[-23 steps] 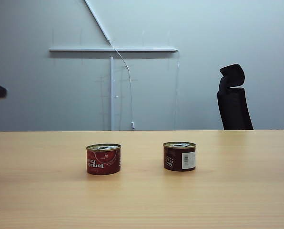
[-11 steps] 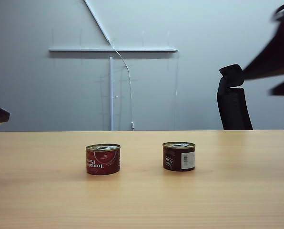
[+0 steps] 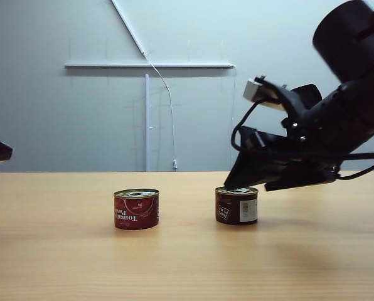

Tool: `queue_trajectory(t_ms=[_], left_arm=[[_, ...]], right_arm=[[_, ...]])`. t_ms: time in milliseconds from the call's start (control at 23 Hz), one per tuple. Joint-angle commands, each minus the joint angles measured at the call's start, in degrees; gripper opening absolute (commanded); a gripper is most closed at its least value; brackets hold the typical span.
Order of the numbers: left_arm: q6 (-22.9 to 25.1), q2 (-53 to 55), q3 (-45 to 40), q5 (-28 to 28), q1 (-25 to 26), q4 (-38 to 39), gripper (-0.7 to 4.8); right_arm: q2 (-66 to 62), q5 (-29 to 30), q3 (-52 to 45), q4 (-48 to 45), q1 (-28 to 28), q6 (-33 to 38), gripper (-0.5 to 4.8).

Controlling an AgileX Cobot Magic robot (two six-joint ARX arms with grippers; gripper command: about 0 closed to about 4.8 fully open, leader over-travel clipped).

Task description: Stack a can of tomatoes on the right onto the can of tomatoes on the left.

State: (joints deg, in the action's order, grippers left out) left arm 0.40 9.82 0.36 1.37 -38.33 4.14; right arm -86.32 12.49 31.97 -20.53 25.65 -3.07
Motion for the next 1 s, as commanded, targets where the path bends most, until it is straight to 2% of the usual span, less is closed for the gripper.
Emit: queue_trajectory(t_ms=[44,174,305,522,609,827,1001], left_arm=[[0.0,0.02,0.15,-0.11,-0.02,-0.31,-0.04],[0.0,0.0,0.15,-0.09,-0.02,-0.35,-0.04],[0.0,0.0,0.13,-0.09,-0.02,-0.33,-0.04],[0.0,0.02,0.15,-0.09,-0.02,-0.33,-0.04],[0.0,0.0,0.15,-0.09,-0.02,-0.33,-0.04],[0.0,0.0,0.15,-0.09,-0.02,-0.33,-0.04],[0.0,0.0,0.15,-0.09,-0.02,-0.33,-0.04]], right_arm=[[-1.01,3.02,1.62,-1.27,0.15,-0.15,4.79],[-1.01,2.99,1.62,-1.18,0.15,-0.22,4.79],[-1.81,5.46,1.62,-1.16,0.42,-1.46,4.79],[-3.93,4.79,1.66,-1.2,2.19,-3.26,4.79],[-4.68,0.04,1.73,-1.44,2.99,-3.15,4.79],[-4.7,-1.29,1.73,-4.02,2.99,-3.19,4.71],[-5.49,-0.96,1.88,-5.09,2.99,-3.19,2.74]])
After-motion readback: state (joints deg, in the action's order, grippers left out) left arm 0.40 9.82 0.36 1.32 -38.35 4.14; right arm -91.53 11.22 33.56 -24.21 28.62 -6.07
